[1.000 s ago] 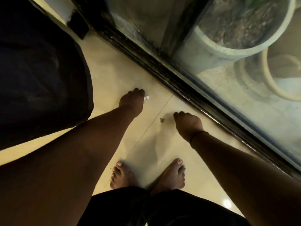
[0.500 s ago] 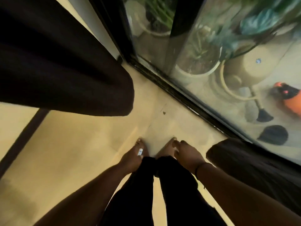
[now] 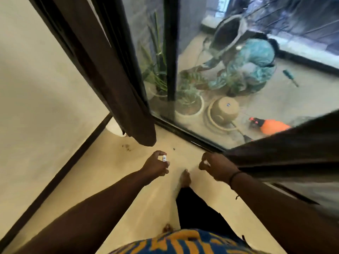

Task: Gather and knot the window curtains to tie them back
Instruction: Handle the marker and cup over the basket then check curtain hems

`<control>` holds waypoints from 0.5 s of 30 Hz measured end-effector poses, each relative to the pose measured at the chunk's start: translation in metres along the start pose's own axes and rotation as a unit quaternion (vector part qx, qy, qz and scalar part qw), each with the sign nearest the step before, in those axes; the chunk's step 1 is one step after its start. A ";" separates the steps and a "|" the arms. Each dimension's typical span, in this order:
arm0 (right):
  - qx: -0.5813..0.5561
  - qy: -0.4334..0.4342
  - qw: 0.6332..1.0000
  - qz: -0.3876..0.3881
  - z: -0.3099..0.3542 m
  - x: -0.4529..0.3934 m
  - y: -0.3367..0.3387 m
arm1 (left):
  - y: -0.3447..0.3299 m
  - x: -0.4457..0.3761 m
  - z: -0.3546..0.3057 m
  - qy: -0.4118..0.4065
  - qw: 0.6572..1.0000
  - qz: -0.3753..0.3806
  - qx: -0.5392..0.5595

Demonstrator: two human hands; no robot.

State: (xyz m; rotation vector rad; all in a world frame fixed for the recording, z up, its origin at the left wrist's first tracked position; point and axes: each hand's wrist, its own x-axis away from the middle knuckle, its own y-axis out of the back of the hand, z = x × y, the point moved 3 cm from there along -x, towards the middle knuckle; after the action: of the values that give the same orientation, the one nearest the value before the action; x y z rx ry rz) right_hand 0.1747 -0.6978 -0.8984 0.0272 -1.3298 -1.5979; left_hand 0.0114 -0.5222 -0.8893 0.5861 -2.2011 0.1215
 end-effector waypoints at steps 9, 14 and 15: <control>0.016 -0.105 0.994 -0.028 -0.077 0.218 -0.027 | -0.119 0.137 0.052 -0.046 0.990 0.128 -0.019; -0.055 -0.173 0.979 -0.090 -0.144 0.360 -0.030 | -0.244 0.196 0.069 -0.052 0.978 0.170 -0.109; -0.071 -0.180 0.974 -0.114 -0.158 0.391 -0.032 | -0.275 0.208 0.071 -0.055 0.974 0.179 -0.123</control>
State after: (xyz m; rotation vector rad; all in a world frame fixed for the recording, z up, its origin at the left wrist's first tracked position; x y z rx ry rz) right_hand 0.0536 -1.0825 -0.7714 -0.2141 -1.5256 -1.9576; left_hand -0.0278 -0.8626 -0.8082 0.0548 -2.3652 0.0022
